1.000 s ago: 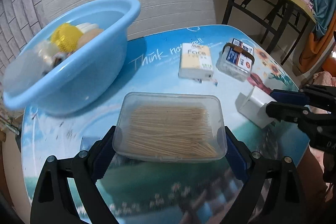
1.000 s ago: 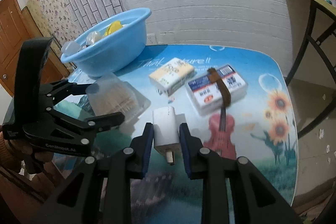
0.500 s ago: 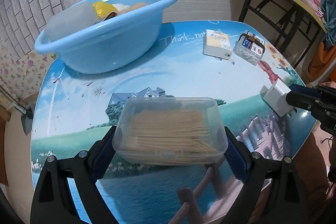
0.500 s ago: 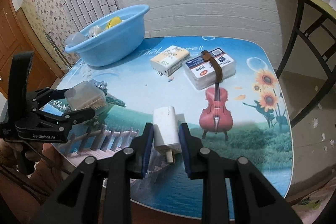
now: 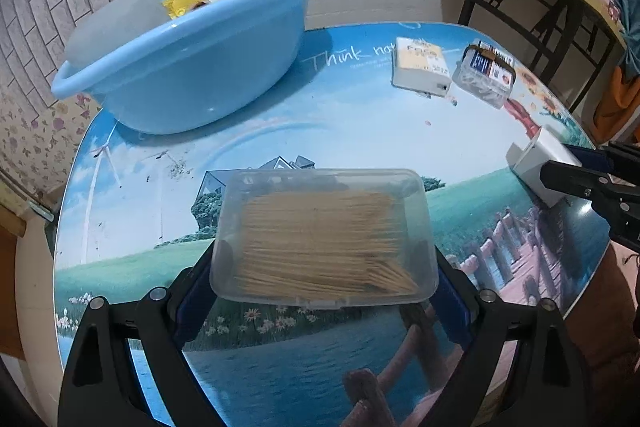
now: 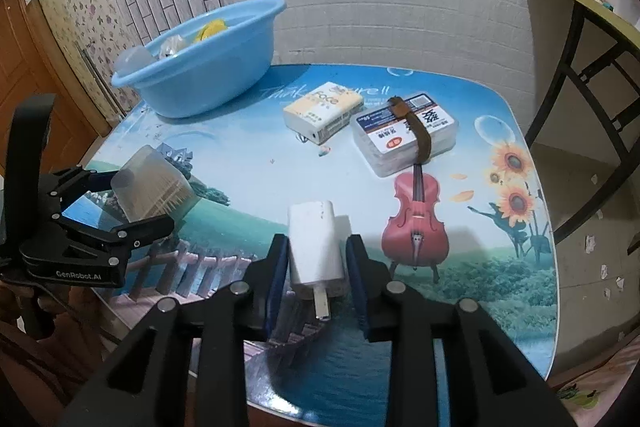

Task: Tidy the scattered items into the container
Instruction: 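Lift the toothpick box with the left gripper while the right gripper lifts the charger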

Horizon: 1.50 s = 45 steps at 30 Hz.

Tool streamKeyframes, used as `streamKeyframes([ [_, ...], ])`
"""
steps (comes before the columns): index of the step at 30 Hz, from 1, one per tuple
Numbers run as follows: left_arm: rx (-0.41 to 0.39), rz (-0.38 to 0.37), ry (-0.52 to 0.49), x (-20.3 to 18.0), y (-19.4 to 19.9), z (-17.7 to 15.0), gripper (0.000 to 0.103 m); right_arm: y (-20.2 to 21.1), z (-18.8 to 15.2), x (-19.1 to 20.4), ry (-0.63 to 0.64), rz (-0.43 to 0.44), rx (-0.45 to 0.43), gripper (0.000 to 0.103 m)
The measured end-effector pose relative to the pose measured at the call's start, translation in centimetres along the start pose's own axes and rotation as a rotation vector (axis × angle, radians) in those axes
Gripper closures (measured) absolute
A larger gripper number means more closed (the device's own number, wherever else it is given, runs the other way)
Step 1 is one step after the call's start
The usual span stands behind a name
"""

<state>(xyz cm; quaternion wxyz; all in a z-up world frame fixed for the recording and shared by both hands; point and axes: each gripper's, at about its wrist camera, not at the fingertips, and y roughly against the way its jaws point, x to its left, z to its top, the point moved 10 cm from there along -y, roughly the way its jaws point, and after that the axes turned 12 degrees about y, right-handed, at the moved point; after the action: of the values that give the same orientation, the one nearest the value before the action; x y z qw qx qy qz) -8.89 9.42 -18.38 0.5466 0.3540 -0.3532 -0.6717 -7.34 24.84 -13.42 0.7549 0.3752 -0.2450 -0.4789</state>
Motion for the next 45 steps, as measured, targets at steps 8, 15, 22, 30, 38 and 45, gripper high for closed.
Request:
streamKeyframes([
  [8,-0.016,-0.023,0.023,0.2,-0.6,0.2,0.003,-1.7,-0.4,0.1,0.001,0.006,0.031,0.073],
  [15,-0.030,-0.035,0.014,-0.2,-0.7,0.5,0.000,-2.3,-0.1,-0.1,-0.011,0.010,0.008,0.073],
  [22,-0.031,-0.049,0.003,-0.5,-0.9,0.9,0.000,-2.4,0.0,1.4,0.000,0.041,-0.030,0.029],
  [30,0.002,-0.036,0.001,-0.8,-1.3,1.1,0.000,-2.4,0.3,1.4,-0.058,0.079,-0.056,0.015],
  [38,-0.014,-0.045,-0.012,-1.0,-1.2,0.7,0.000,-2.8,0.0,2.3,0.028,0.011,-0.024,0.008],
  [45,-0.037,-0.052,-0.017,-1.1,-0.6,0.5,0.011,-2.3,0.0,1.1,0.006,-0.041,-0.039,0.057],
])
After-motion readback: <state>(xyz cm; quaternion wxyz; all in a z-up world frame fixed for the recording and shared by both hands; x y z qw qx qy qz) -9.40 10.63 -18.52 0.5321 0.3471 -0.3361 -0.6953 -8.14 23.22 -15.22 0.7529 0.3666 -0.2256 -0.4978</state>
